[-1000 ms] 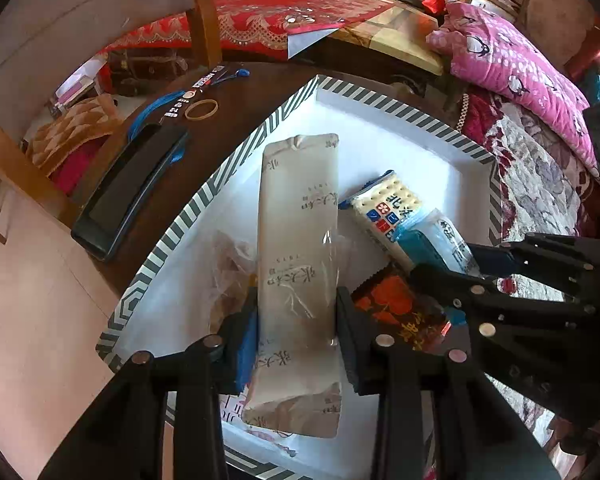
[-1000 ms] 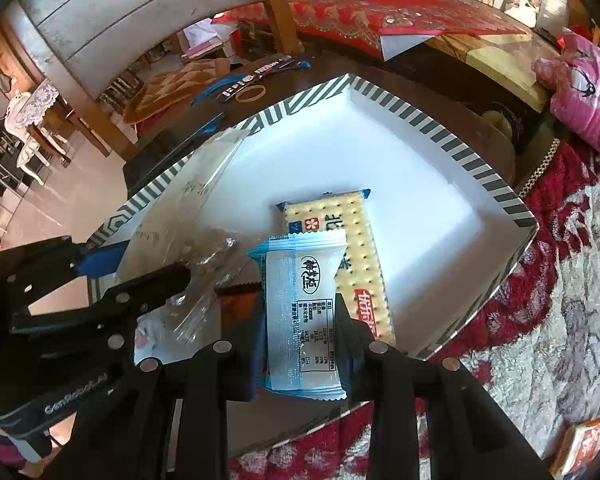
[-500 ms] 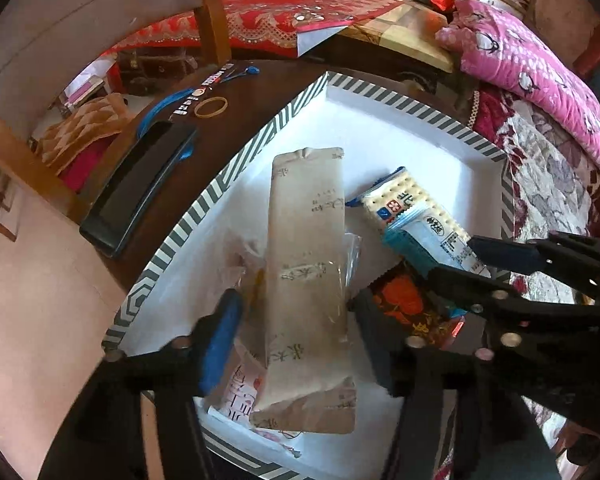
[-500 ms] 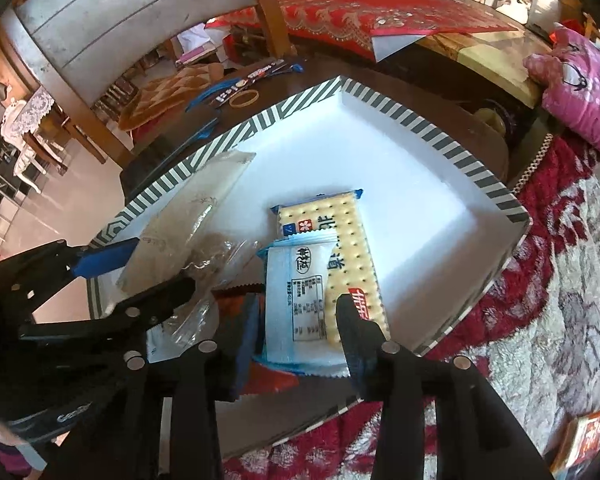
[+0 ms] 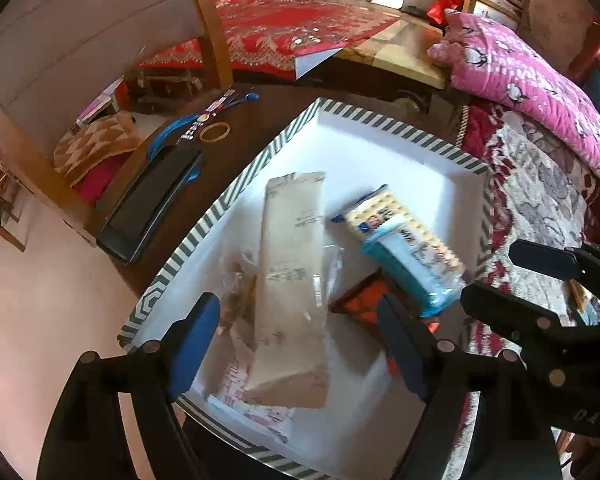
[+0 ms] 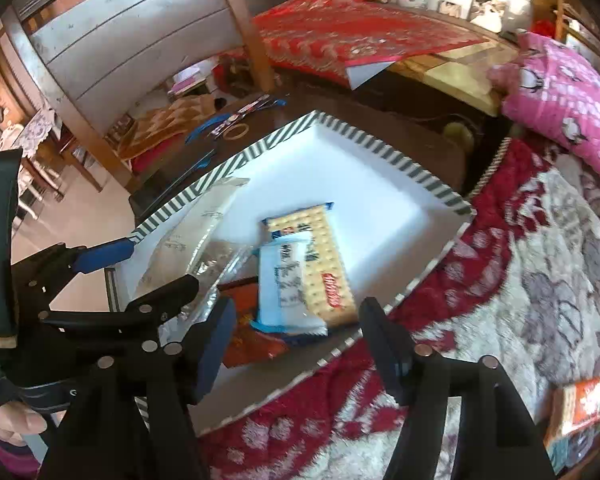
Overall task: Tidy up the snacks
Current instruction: 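Lower both snacks into the tray and open both tools, then move both tools back to the remaining snacks on the blanket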
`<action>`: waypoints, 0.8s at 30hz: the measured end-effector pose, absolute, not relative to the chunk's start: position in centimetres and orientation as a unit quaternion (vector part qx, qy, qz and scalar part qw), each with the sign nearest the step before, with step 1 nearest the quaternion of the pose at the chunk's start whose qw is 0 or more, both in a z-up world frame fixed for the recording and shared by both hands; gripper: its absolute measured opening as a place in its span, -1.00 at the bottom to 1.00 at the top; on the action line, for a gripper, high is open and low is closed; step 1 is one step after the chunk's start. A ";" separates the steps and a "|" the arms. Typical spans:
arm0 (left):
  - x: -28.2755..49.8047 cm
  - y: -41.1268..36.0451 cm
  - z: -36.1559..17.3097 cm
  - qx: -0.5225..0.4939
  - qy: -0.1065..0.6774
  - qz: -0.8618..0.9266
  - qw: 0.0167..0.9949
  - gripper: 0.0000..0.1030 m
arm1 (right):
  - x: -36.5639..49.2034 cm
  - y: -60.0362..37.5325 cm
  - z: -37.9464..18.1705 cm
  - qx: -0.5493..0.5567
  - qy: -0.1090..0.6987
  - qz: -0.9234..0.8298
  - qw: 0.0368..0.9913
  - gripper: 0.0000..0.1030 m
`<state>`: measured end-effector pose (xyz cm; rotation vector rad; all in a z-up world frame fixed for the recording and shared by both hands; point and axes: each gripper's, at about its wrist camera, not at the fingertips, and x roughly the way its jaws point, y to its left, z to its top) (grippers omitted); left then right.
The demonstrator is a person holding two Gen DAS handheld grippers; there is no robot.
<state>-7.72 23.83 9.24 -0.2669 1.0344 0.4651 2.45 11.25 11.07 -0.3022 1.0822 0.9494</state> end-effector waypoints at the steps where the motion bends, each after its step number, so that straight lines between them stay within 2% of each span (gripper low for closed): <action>1: -7.7 23.4 9.5 -0.127 0.486 0.217 0.837 0.57 | 2.5 10.9 11.2 -0.134 0.493 0.430 0.744 0.41; 24: -4.7 11.5 10.8 -0.090 0.486 0.122 0.861 0.60 | 2.8 -4.0 12.1 -0.059 0.506 0.324 0.797 0.59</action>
